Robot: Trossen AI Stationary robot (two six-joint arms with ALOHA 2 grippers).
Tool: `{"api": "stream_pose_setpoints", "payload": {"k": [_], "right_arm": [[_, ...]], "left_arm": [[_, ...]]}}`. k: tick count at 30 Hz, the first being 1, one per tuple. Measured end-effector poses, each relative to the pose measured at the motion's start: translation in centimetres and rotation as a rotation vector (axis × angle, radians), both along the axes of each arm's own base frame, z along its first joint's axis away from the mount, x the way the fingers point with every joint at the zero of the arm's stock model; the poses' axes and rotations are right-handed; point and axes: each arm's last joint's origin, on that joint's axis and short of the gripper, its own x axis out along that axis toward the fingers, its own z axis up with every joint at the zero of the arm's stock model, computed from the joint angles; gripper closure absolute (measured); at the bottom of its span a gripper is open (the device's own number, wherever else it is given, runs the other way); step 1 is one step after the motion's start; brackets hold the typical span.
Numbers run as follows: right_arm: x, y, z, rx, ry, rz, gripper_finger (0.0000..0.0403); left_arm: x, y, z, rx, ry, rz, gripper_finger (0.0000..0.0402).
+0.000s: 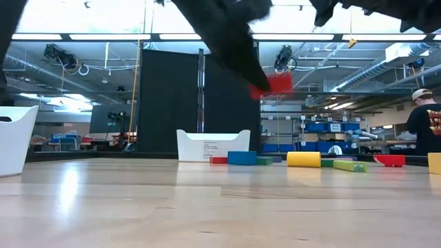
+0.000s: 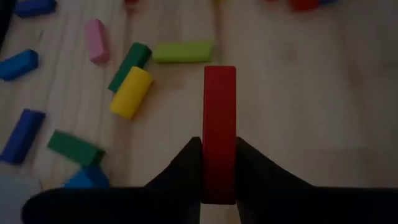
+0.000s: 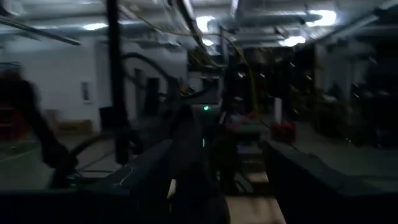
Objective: Sort blocks by size
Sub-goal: Put the red rectangular block into the bottom white bin
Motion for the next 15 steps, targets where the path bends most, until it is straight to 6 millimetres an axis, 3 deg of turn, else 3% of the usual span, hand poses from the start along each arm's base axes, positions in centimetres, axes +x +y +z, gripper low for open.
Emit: {"api": "stream_pose_setpoints", "payload": {"k": [9, 12, 15], "right_arm": [[0.2, 0.7, -1.0, -0.03, 0.104, 0.027, 0.0147], [0.3, 0.6, -1.7, -0.032, 0.177, -0.033, 0.0147], [0.4, 0.4, -2.6, -0.04, 0.266, -0.101, 0.0147]], "left_arm": [[-15.2, -7.8, 4.3, -0.315, -0.001, -0.034, 0.0339], [-18.9, -9.4, 4.6, -0.44, 0.066, 0.066, 0.0339], [-21.4, -10.5, 3.6, -0.486, 0.211, 0.209, 0.0339]]}}
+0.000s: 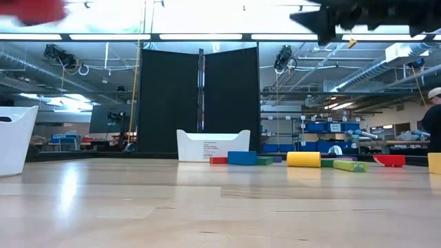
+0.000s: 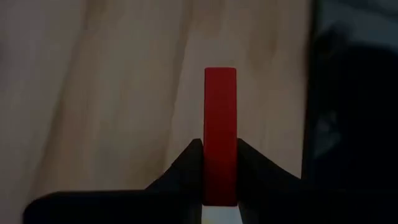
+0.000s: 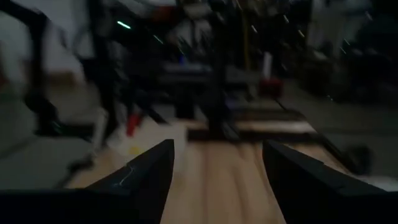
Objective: Sort blocks by size
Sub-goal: Put the red rectangular block into the bottom white bin, then put the yellow cube block into the top white bin
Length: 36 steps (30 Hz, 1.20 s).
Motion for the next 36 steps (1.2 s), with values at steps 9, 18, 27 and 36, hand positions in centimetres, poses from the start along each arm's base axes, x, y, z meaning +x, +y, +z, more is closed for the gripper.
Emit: {"api": "stream_pose_setpoints", "payload": {"k": [9, 18, 27, 36], "right_arm": [[-0.3, -0.5, -1.8, 0.063, 0.299, -0.176, 0.0123], [-1.7, -0.5, -3.2, 0.234, 0.619, -0.28, 0.0115], [-3.0, 1.5, -4.5, 0.466, 0.843, -0.168, 0.0131], [-6.3, 1.0, -6.4, 0.691, 1.111, -0.606, 0.0185]], "left_arm": [[-2.0, -2.0, -3.9, 0.042, 0.383, 0.154, 0.031], [-1.1, -2.8, -4.9, 0.027, 0.426, 0.154, 0.0137], [1.8, -2.1, -0.6, 0.299, -0.09, 0.263, 0.0108], [5.9, 0.9, 0.1, 0.514, -0.349, 0.38, 0.0117]]}}
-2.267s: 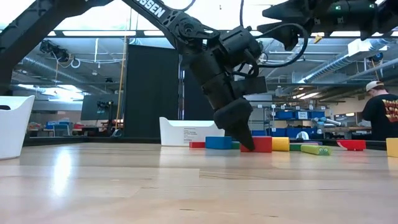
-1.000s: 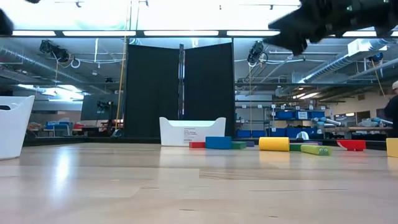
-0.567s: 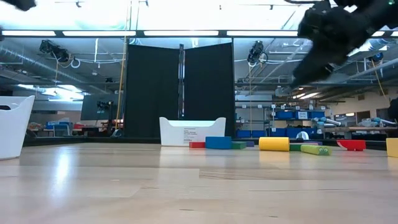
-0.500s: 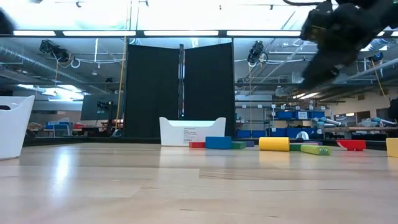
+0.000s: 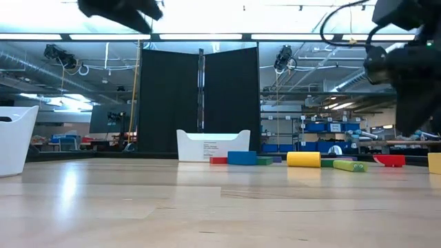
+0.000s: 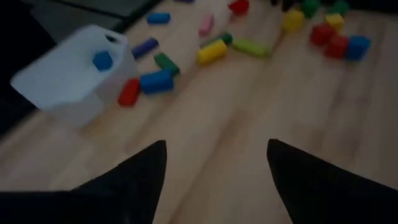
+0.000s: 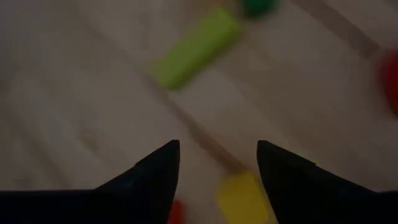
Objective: Sort blocks by size
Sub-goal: Put the yellow cube block into the top white bin
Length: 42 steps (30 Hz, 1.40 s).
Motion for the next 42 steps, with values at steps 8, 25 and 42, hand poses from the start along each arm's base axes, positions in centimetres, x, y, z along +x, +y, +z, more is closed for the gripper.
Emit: {"api": "stream_pose_setpoints", "payload": {"k": [8, 25, 42], "right_arm": [[-0.5, 0.4, -0.1, 0.047, 0.05, -0.03, 0.0219], [-0.8, 2.0, -0.5, -0.072, 0.093, 0.355, 0.0152], [0.8, 2.6, -3.9, -0.117, 0.385, 0.413, 0.0113]], "left_arm": [[1.7, 1.4, -0.8, 0.025, -0.074, 0.033, 0.0117], [1.7, 2.9, -4.3, 0.014, -0.048, 0.064, 0.0117], [1.3, 3.1, -5.5, 0.012, -0.042, 0.06, 0.0117]]}}
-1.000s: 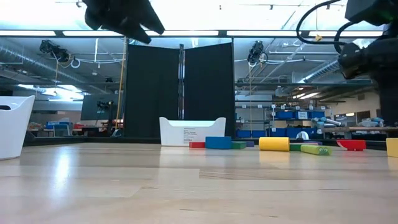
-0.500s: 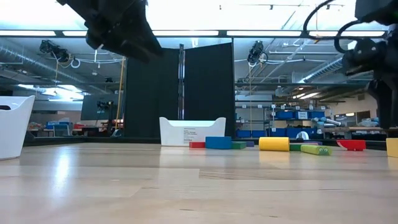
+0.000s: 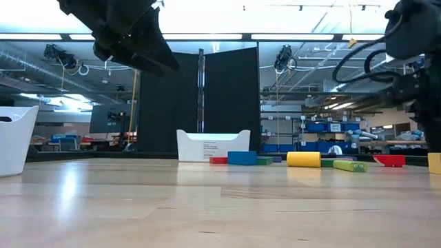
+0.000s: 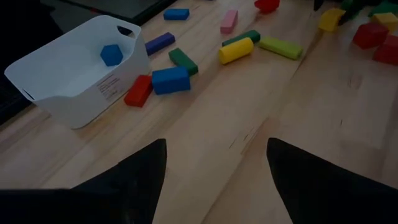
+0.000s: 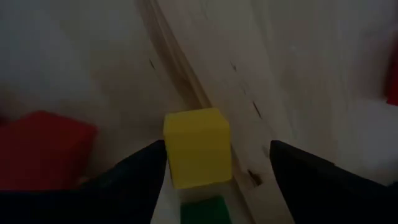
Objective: Sort blocks by size
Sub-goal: Put the yellow cube block into the top white bin
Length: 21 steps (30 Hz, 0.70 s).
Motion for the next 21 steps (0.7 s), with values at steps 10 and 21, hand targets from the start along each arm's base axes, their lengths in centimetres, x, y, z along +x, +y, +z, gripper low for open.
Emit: {"api": "stream_pose_setpoints", "payload": {"k": [10, 21], "right_arm": [[1.2, 0.5, -1.5, 0.009, 0.034, 0.036, 0.023], [5.6, -1.1, 3.4, -0.253, -0.33, 0.022, 0.0257]], "left_arm": [[0.0, 0.0, 0.0, 0.003, 0.005, 0.0, 0.0117], [0.1, 0.4, 0.0, 0.009, -0.004, 0.018, 0.0117]]}}
